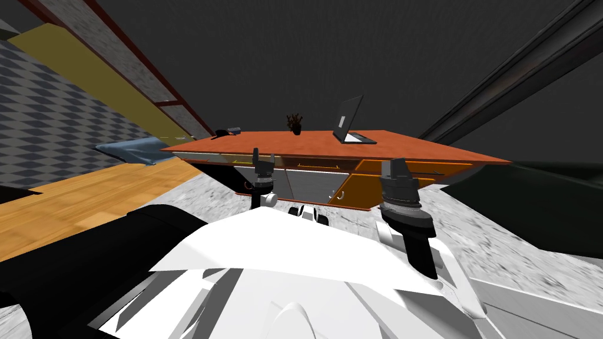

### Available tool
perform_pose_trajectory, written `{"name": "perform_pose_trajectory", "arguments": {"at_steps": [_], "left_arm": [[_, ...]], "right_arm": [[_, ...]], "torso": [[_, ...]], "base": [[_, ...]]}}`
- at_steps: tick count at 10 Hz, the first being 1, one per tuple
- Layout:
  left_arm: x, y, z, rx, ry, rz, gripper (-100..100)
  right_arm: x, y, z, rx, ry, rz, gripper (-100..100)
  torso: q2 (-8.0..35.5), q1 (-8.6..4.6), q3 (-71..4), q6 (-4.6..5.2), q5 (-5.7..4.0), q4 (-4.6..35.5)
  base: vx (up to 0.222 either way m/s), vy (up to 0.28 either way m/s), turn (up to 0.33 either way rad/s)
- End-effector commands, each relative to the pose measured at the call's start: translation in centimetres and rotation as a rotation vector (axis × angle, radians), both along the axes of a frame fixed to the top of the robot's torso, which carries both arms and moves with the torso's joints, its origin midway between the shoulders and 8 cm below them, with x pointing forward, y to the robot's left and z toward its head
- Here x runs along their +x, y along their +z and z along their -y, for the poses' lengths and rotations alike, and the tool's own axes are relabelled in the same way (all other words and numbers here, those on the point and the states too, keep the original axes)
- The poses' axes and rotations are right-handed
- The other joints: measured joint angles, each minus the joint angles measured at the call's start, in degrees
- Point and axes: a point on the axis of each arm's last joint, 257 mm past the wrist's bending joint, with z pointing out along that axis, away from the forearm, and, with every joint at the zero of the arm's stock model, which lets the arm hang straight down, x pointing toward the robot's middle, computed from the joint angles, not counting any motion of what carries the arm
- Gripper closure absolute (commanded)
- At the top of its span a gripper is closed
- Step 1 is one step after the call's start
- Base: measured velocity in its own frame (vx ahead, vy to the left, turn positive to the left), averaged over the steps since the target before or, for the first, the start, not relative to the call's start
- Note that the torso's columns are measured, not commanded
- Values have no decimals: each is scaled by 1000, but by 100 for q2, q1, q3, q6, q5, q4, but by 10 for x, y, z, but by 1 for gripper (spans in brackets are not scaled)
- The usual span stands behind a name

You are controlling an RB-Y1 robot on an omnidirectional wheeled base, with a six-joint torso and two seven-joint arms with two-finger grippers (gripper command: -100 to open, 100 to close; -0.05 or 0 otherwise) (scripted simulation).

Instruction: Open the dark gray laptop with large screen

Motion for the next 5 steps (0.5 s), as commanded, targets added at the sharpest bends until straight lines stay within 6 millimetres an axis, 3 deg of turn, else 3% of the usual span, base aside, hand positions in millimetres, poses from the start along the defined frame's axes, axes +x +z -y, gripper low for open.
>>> {"name": "perform_pose_trajectory", "arguments": {"at_steps": [1,5], "left_arm": [[0,0,0,0,0,0,0],[0,0,0,0,0,0,0]], "right_arm": [[12,-15,8,-181,-78,-29,-100],[24,-31,20,-391,-147,-54,-100]], "torso": [[1,1,0,0,-1,0],[-1,-5,-1,0,-2,0]], "base": [[-36,110,-19],[-18,69,-4]]}}
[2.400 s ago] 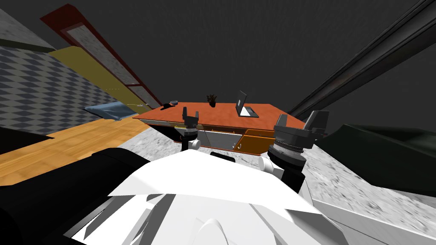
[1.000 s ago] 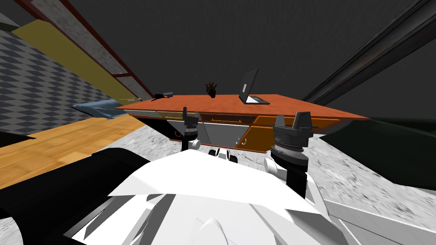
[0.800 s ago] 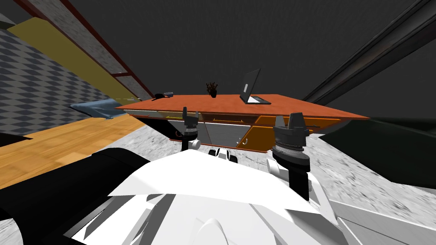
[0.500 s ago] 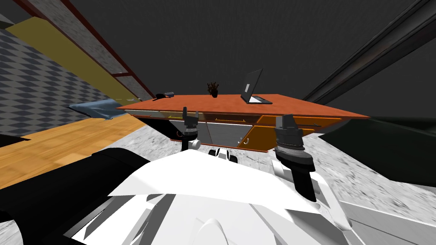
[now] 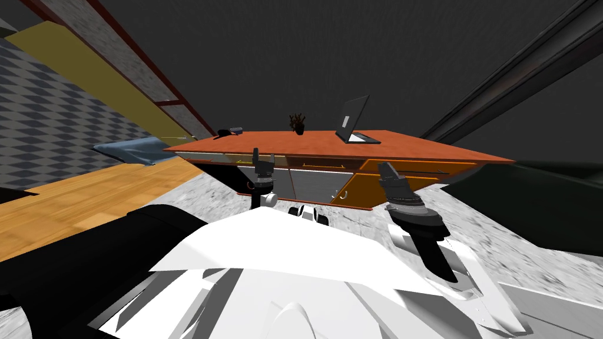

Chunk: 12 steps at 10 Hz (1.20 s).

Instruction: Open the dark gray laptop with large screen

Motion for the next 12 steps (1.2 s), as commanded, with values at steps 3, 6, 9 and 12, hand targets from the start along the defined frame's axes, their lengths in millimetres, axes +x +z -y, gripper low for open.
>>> {"name": "perform_pose_trajectory", "arguments": {"at_steps": [3,6,9,12], "left_arm": [[0,0,0,0,0,0,0],[0,0,0,0,0,0,0],[0,0,0,0,0,0,0],[0,0,0,0,0,0,0]], "right_arm": [[15,-17,16,-231,-77,-24,-100],[29,-30,40,-434,-164,-39,-100],[37,-35,52,-569,-196,-44,-100],[51,-42,88,-774,-293,-51,-100]], "torso": [[8,10,4,0,3,2],[1,7,1,0,3,0],[6,5,3,0,1,1],[3,9,2,1,3,1]], "base": [[-22,63,4],[-14,75,17],[-14,56,18],[-15,62,39]]}}
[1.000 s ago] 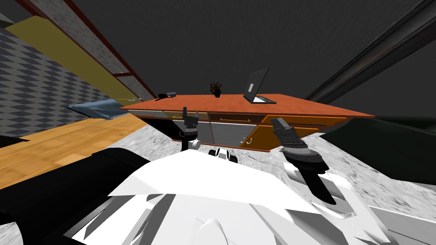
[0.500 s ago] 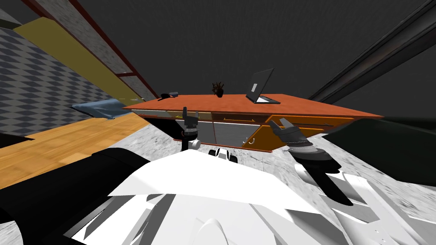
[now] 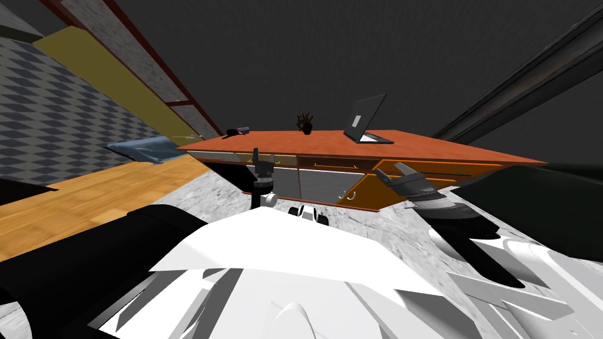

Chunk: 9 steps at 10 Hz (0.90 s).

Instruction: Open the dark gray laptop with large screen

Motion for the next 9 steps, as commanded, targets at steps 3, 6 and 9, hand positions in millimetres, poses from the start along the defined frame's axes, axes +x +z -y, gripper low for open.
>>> {"name": "perform_pose_trajectory", "arguments": {"at_steps": [3,6,9], "left_arm": [[0,0,0,0,0,0,0],[0,0,0,0,0,0,0],[0,0,0,0,0,0,0]], "right_arm": [[17,-1,37,-261,-83,-1,-100],[30,3,79,-465,-177,5,-100],[39,12,97,-602,-206,11,-100]], "torso": [[-3,-2,-2,-2,-1,-1],[1,-3,1,0,-1,0],[-1,-3,0,-1,-2,0]], "base": [[-10,55,39],[-9,54,63],[-6,41,54]]}}
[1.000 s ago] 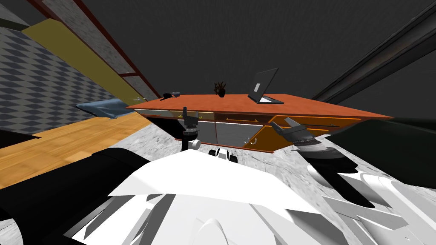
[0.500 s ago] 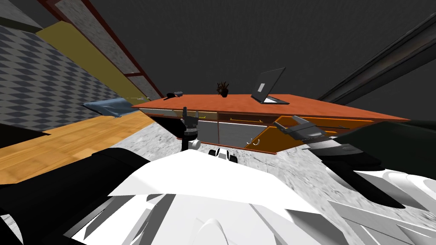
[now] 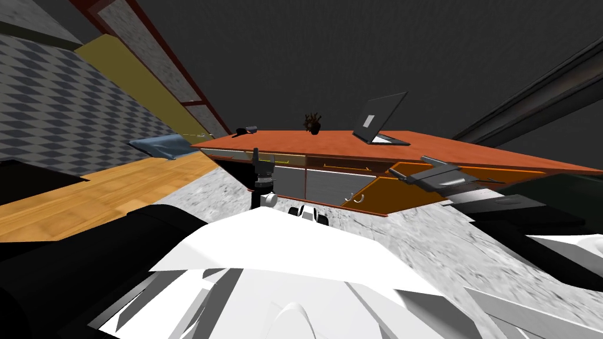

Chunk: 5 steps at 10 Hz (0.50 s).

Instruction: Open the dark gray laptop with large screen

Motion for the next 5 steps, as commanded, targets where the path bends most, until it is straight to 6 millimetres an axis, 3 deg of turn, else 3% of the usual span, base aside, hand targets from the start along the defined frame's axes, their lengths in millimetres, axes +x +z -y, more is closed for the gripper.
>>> {"name": "perform_pose_trajectory", "arguments": {"at_steps": [1,2,3,4,5], "left_arm": [[0,0,0,0,0,0,0],[0,0,0,0,0,0,0],[0,0,0,0,0,0,0],[0,0,0,0,0,0,0],[0,0,0,0,0,0,0]], "right_arm": [[9,11,30,-159,-63,9,-100],[12,15,27,-184,-52,7,-100],[16,21,49,-272,-99,13,-100],[18,25,46,-296,-87,12,-100],[21,31,67,-375,-133,18,-100]], "torso": [[-1,0,-1,1,1,0],[-1,3,-1,-1,1,-1],[1,2,0,2,3,1],[0,3,0,0,1,0],[1,2,0,2,2,0]], "base": [[-5,42,95],[-1,33,50],[5,32,97],[4,30,59],[5,38,107]]}}
